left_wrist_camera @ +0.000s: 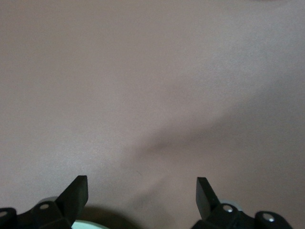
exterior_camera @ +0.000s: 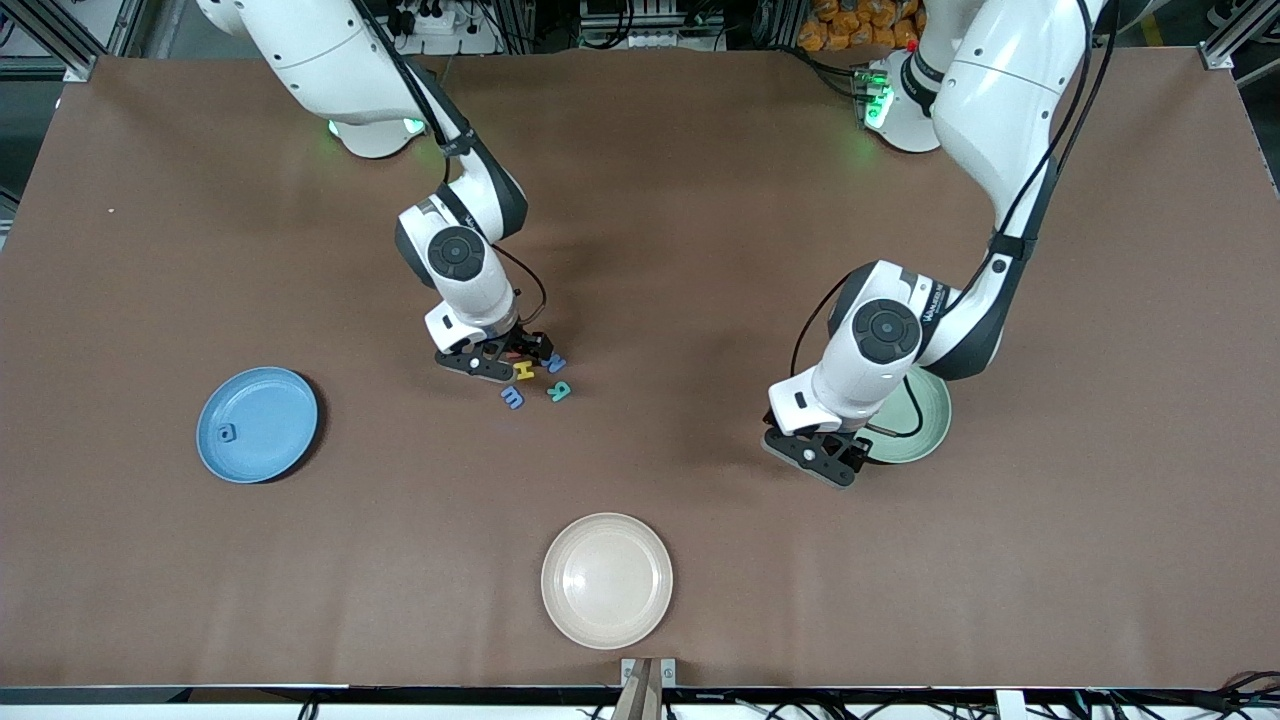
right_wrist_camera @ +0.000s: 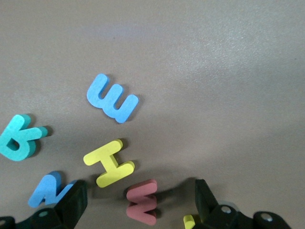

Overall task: Sort upper and lower case letters into plates
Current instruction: 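Grasp the pink w among the letters with the right gripper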

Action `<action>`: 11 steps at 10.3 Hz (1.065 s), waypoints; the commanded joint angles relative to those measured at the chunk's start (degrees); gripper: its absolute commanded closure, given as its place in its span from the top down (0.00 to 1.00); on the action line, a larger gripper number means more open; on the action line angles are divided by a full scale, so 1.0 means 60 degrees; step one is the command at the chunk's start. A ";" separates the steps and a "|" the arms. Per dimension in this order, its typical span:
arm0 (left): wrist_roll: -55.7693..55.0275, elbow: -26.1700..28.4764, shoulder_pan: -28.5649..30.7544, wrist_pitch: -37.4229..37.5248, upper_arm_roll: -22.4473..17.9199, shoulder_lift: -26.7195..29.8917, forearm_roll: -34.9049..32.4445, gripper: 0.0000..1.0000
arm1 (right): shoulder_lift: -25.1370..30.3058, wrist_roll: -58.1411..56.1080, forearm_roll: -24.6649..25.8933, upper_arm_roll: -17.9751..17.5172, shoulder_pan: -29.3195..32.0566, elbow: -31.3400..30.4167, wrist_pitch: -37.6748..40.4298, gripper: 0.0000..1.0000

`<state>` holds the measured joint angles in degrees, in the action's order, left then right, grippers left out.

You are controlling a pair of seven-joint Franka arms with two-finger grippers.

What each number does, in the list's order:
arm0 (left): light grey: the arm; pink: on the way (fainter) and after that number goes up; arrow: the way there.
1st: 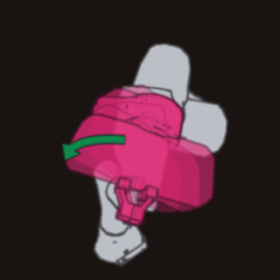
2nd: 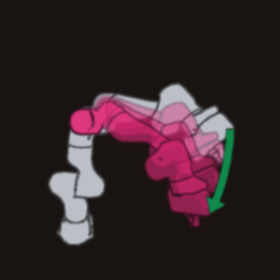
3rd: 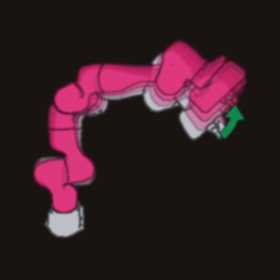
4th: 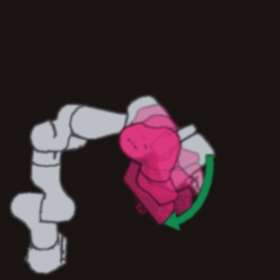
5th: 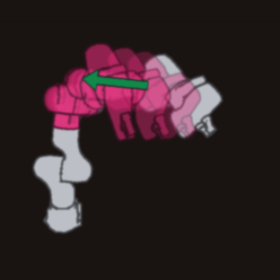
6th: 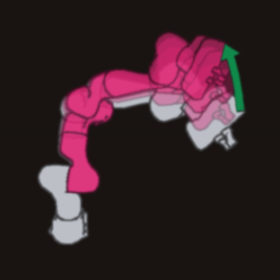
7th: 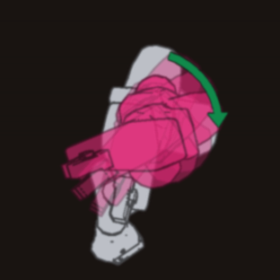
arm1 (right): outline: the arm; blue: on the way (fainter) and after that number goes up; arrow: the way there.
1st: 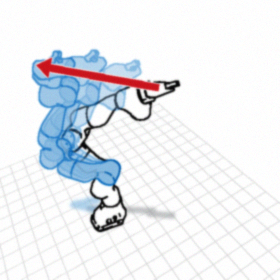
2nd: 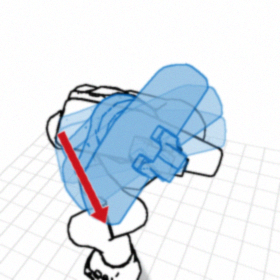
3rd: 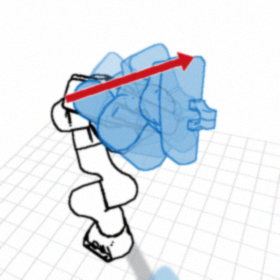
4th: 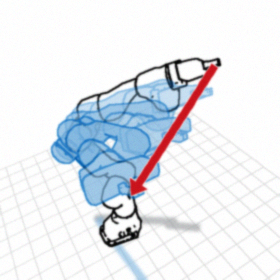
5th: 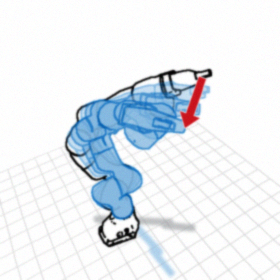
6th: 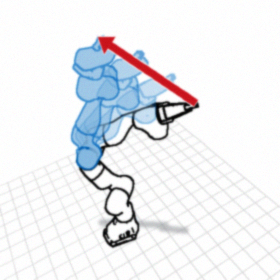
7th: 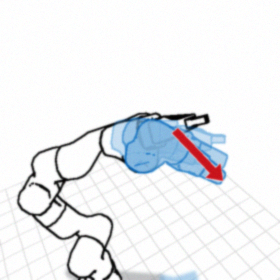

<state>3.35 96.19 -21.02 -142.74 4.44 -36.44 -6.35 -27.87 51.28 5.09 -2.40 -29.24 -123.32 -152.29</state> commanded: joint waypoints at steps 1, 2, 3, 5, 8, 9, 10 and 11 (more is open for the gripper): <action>0.0013 -0.0064 -0.0027 -0.0101 0.0006 -0.0034 0.0208 1.00 | 0.0133 0.0285 0.0002 -0.0069 0.0112 -0.0277 -0.0166 1.00; 0.0013 -0.0079 0.0045 -0.0115 0.0006 -0.0049 0.0208 1.00 | 0.0119 0.0402 0.0002 -0.0069 0.0098 -0.0277 -0.0166 1.00; 0.0028 -0.0079 0.0061 -0.0115 0.0006 -0.0049 0.0353 1.00 | 0.0118 0.0418 0.0002 -0.0069 0.0098 -0.0306 -0.0166 1.00; 0.0101 0.0023 0.0149 -0.0101 0.0006 0.0053 0.0677 1.00 | 0.0133 0.0418 0.0002 -0.0069 0.0083 -0.0307 -0.0108 1.00; 0.0042 0.0067 0.0134 -0.0101 -0.0008 0.0009 0.0706 1.00 | 0.0177 0.0432 0.0002 -0.0069 0.0010 -0.0306 -0.0034 0.00; 0.0100 0.0082 0.0149 -0.0043 -0.0008 0.0053 0.0706 1.00 | 0.0177 0.0432 0.0002 -0.0069 0.0010 -0.0307 -0.0020 0.00; 0.0029 0.0082 0.0149 -0.0042 -0.0008 0.0068 0.0706 1.00 | 0.0191 0.0418 0.0002 -0.0069 0.0010 -0.0307 -0.0020 0.00; 0.0013 0.0082 0.0134 -0.0028 -0.0008 0.0082 0.0706 1.00 | 0.0192 0.0418 0.0002 -0.0069 0.0010 -0.0307 -0.0020 0.00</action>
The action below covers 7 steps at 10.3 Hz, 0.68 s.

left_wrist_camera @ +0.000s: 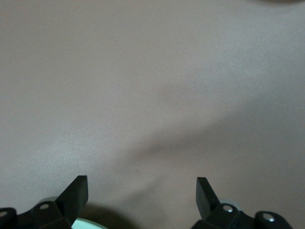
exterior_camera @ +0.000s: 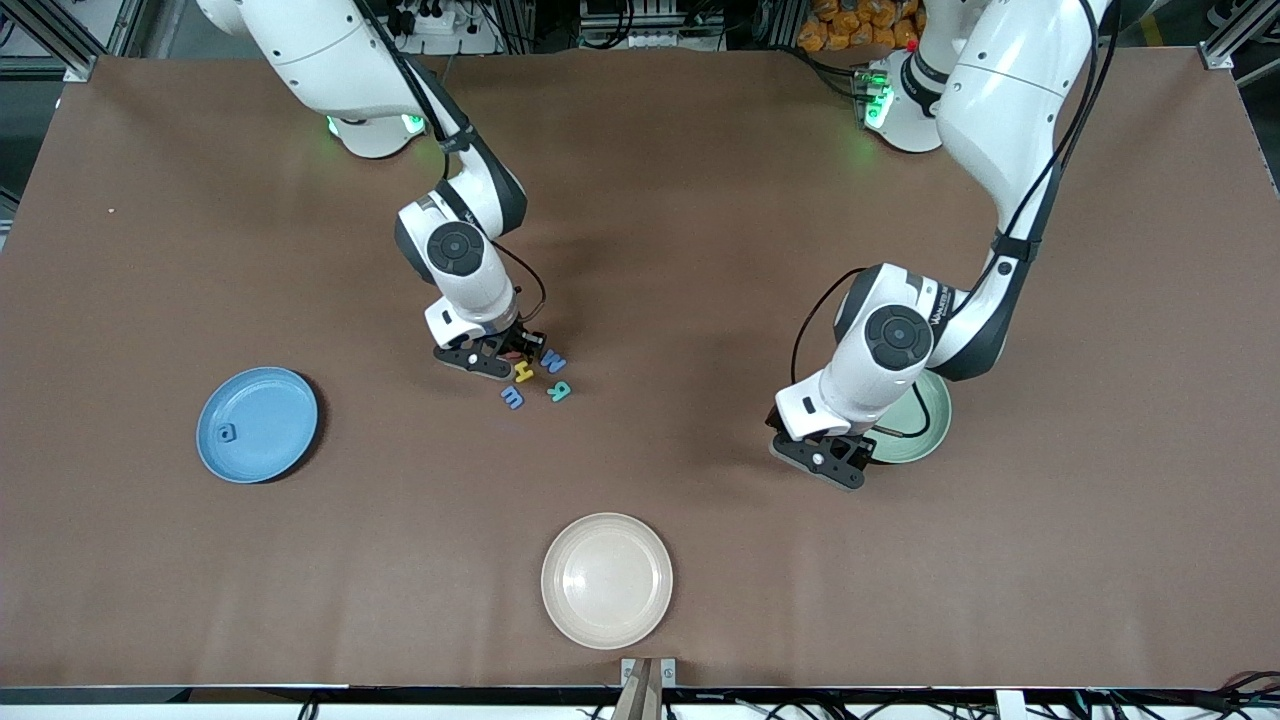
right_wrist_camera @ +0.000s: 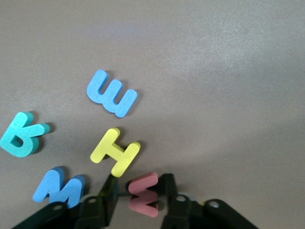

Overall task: Sort upper and lower case letters into plates
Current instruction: 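Grasp the pink w among the letters with the right gripper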

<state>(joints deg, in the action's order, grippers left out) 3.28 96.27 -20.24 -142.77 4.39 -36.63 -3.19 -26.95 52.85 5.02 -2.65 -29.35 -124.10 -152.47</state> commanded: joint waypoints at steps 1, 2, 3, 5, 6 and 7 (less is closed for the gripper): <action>0.0067 0.0039 0.0033 -0.0023 0.0001 0.0098 0.0179 1.00 | 0.0039 0.0142 0.0014 -0.0027 0.0013 -0.0176 0.0010 0.00; 0.0024 0.0009 0.0034 -0.0037 0.0001 0.0069 0.0194 1.00 | 0.0039 0.0127 0.0014 -0.0027 0.0013 -0.0176 0.0010 0.00; -0.0005 0.0023 0.0005 -0.0023 0.0001 0.0069 0.0194 1.00 | 0.0039 0.0098 0.0014 -0.0027 0.0013 -0.0176 0.0025 0.00; 0.0170 0.0082 0.0048 -0.0037 0.0001 0.0054 0.0121 1.00 | 0.0359 -0.0004 0.0014 -0.0027 0.0071 -0.0147 0.0418 0.00; 0.0170 0.0111 0.0034 -0.0037 0.0001 0.0069 0.0121 1.00 | 0.0665 -0.0019 0.0014 -0.0012 0.0159 -0.0147 0.0624 0.00; 0.0185 0.0097 0.0034 -0.0023 0.0001 0.0113 0.0121 1.00 | 0.0872 -0.0208 0.0028 -0.0012 0.0377 -0.0118 0.0742 0.00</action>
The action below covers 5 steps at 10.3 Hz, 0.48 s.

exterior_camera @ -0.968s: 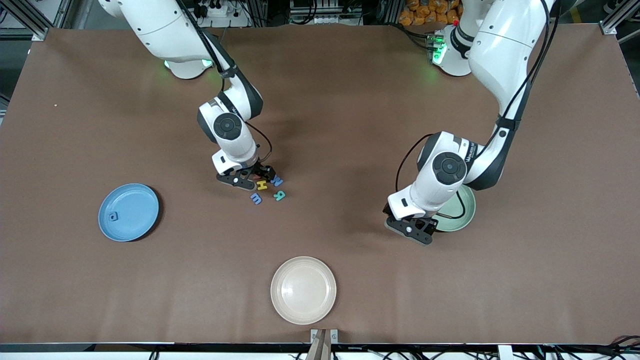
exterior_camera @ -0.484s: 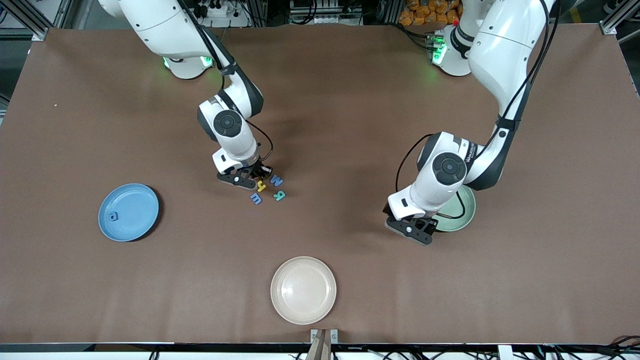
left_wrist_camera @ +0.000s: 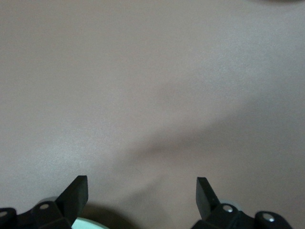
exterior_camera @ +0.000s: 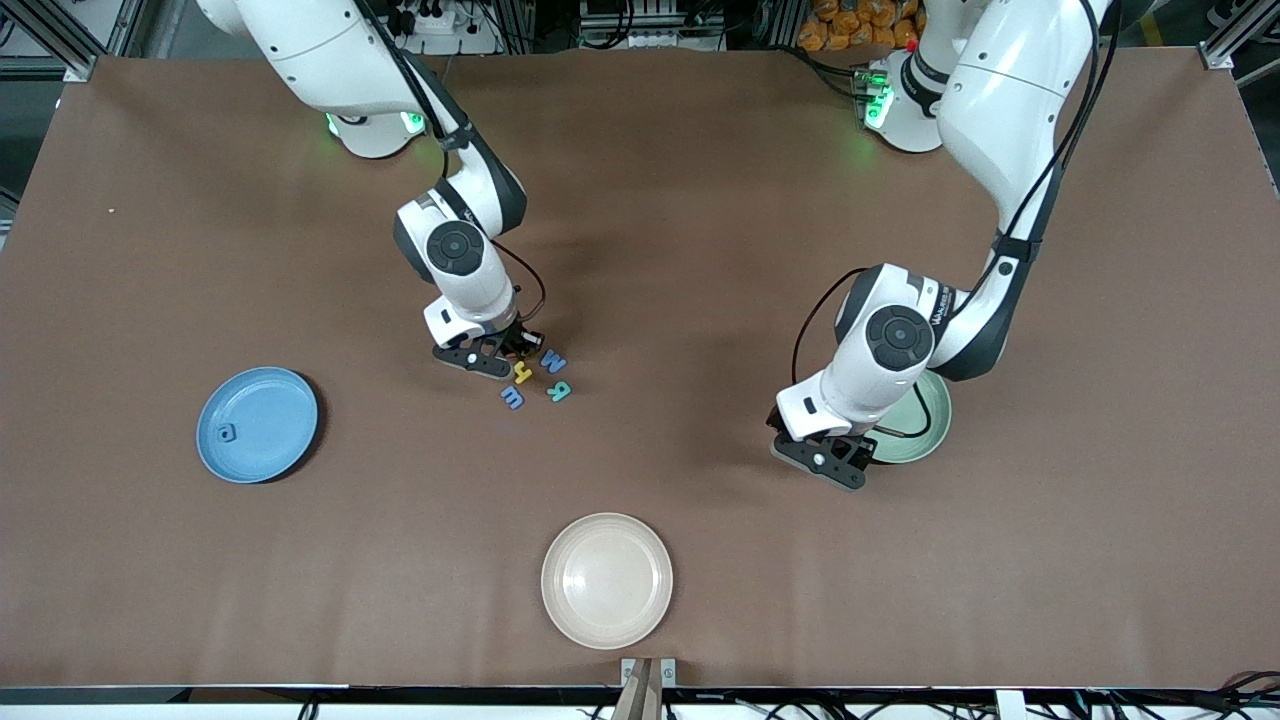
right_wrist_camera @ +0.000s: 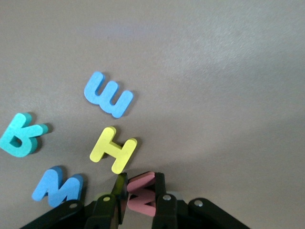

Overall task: Sort upper and lower case letters into plates
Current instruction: 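Grasp the pink w among the letters with the right gripper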

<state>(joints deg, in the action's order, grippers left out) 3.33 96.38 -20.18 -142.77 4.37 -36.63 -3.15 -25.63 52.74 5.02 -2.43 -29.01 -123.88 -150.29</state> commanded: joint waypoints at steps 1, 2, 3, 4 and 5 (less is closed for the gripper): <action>0.0207 0.0108 0.0009 -0.0009 0.0004 0.0229 0.0042 1.00 | 0.0842 -0.0510 0.0013 -0.0050 0.0614 -0.0110 0.0554 0.00; 0.0425 0.0326 -0.0049 0.0267 0.0004 0.0521 -0.0002 1.00 | 0.1018 -0.0861 0.0028 -0.0050 0.0935 -0.0023 0.0832 0.00; 0.0340 0.0371 -0.0065 0.0444 0.0019 0.0596 -0.0003 1.00 | 0.1179 -0.1459 0.0028 -0.0050 0.1432 0.0051 0.1096 0.00; 0.0310 0.0299 -0.0079 0.0359 0.0019 0.0452 0.0026 1.00 | 0.1195 -0.2045 0.0028 -0.0050 0.2060 0.0080 0.1156 0.00; 0.0208 0.0139 -0.0108 0.0256 0.0019 0.0363 0.0114 1.00 | 0.1195 -0.2675 0.0028 -0.0035 0.2632 0.0081 0.1157 0.00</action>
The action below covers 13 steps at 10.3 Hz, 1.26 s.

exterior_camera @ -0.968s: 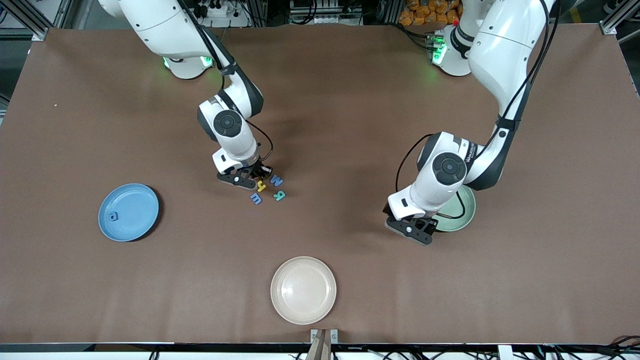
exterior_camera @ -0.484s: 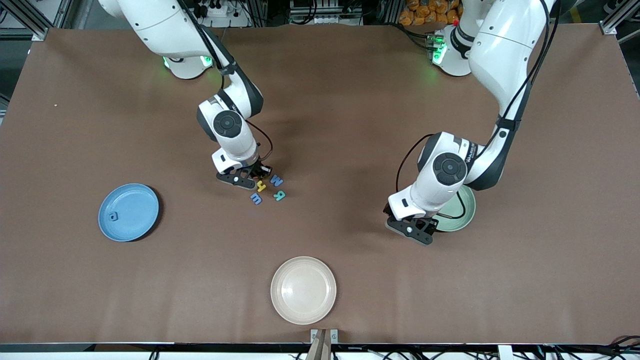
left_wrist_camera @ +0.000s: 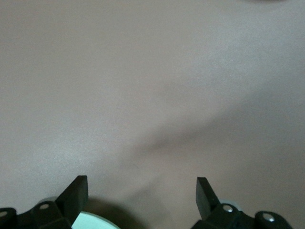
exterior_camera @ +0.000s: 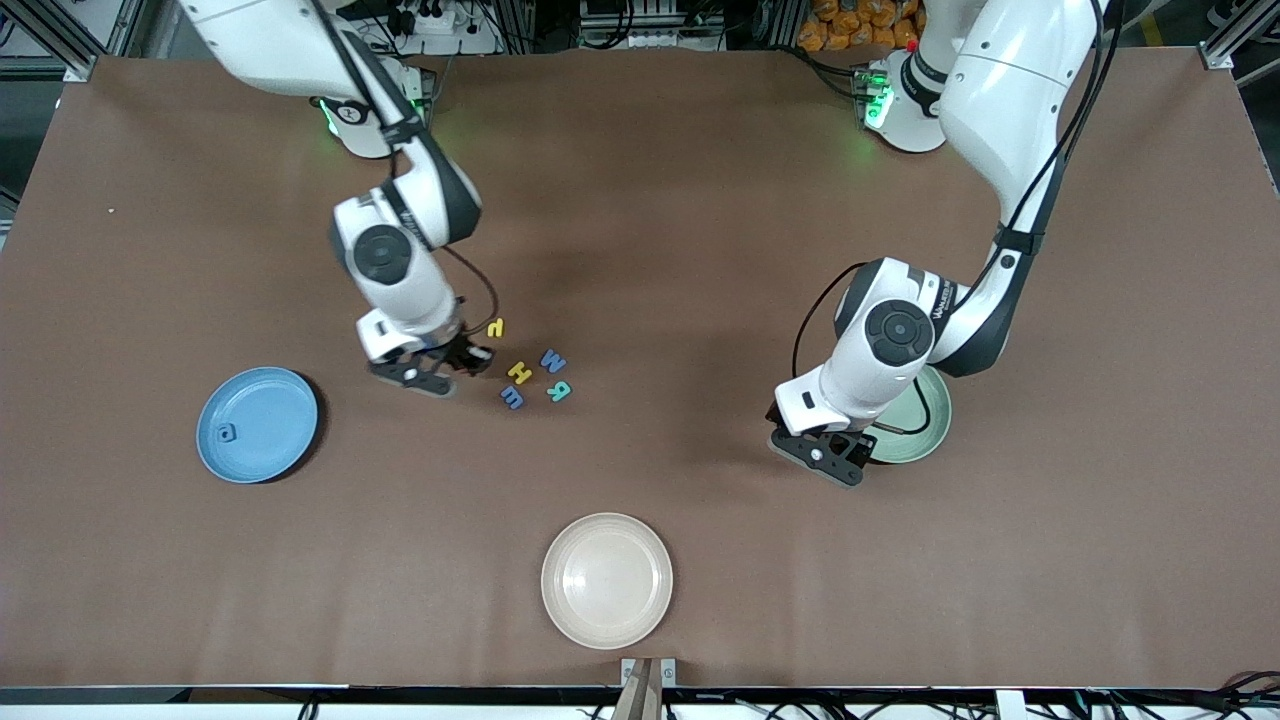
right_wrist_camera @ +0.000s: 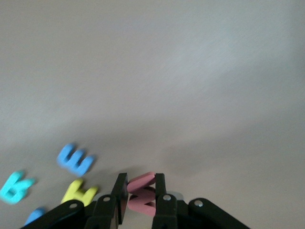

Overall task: Sort upper and lower case letters into plates
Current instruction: 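Place the pink w on the blue plate while the left gripper reaches letters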

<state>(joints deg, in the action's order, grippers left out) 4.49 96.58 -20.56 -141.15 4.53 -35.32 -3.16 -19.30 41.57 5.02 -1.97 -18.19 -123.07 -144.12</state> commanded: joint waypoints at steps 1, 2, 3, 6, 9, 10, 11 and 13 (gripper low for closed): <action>-0.0016 -0.0113 -0.0016 -0.0087 -0.0007 -0.0029 0.0131 1.00 | 0.0126 -0.1604 0.0027 -0.0112 0.1545 -0.0011 0.0143 0.00; -0.0277 -0.0144 -0.0088 -0.0117 0.0007 -0.0191 0.0378 1.00 | 0.0126 -0.2264 0.0027 -0.0112 0.2132 0.0062 0.0143 0.00; -0.1295 -0.0304 -0.0799 -0.0277 0.0007 -0.0468 0.0583 1.00 | 0.0039 -0.3010 0.0042 -0.0083 0.2646 0.0193 0.0158 0.00; -0.3357 -0.1255 -0.1904 -0.0454 -0.0169 -0.0996 0.0061 1.00 | -0.0166 -0.5166 0.0115 -0.0068 0.4011 0.1011 0.1033 0.00; -0.3342 -0.2952 -0.2841 -0.1926 -0.0198 -0.2560 -0.0264 1.00 | -0.0766 -0.5713 0.0173 -0.0068 0.4700 0.1760 0.1067 0.71; -0.3342 -0.3232 -0.2987 -0.2601 -0.0227 -0.2986 -0.0293 1.00 | -0.0985 -0.5713 0.0174 -0.0068 0.4774 0.2081 0.1095 1.00; -0.3298 -0.3336 -0.3438 -0.2680 -0.0459 -0.3091 -0.0569 1.00 | -0.1074 -0.5713 0.0188 -0.0068 0.4819 0.2185 0.1081 1.00; -0.3632 -0.3410 -0.4203 -0.2784 -0.1164 -0.2976 -0.0880 1.00 | -0.1134 -0.5713 0.0188 -0.0068 0.4833 0.2318 0.1095 1.00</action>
<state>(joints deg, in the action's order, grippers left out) -14.97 78.55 -42.93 -158.04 0.26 -53.14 -6.63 -25.11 7.59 5.29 -1.53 9.82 -111.11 -138.13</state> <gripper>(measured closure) 0.000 0.194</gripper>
